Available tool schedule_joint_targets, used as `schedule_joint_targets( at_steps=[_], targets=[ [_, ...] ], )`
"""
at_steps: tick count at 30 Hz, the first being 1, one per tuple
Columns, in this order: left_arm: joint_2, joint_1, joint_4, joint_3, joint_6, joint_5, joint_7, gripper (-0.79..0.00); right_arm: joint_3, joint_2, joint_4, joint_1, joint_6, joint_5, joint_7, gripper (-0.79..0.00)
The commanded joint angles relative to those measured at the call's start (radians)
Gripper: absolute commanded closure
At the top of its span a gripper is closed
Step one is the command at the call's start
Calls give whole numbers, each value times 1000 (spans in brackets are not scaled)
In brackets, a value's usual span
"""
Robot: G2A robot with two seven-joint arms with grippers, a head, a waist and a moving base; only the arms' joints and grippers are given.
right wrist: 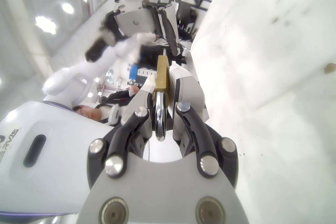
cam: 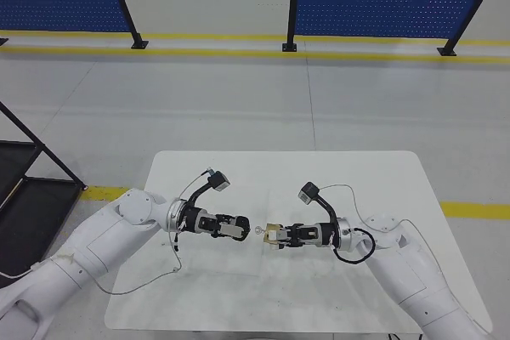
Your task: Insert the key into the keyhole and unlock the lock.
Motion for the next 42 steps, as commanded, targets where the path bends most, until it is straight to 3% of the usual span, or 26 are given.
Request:
schedule_joint_targets(
  at_steps=[1, 7, 9, 10, 12, 20, 28, 37, 42],
  targets=[
    [-7, 4, 11, 4, -9, -3, 10, -785, 0, 0, 0, 0, 0, 0, 0, 0],
    [-25, 7, 41, 16, -8, 2, 8, -763, 0, 0, 0, 0, 0, 0, 0, 0],
    [-31, 6, 46, 18, -8, 1, 8, -631, 0, 0, 0, 0, 0, 0, 0, 0],
    [-34, 6, 48, 20, -7, -2, 7, -474, 0, 0, 0, 0, 0, 0, 0, 0],
    [-39, 3, 54, 21, -6, 2, 7, -296, 0, 0, 0, 0, 0, 0, 0, 0],
    [-50, 3, 70, 10, -8, 21, 8, -145, 0, 0, 0, 0, 0, 0, 0, 0],
    [-60, 13, 95, 1, -4, 15, 4, -117, 0, 0, 0, 0, 0, 0, 0, 0],
    [-81, 12, 120, -1, 9, 12, -9, -185, 0, 0, 0, 0, 0, 0, 0, 0],
    [-94, 7, 131, -1, 18, 7, -18, -163, 0, 0, 0, 0, 0, 0, 0, 0]
  ],
)
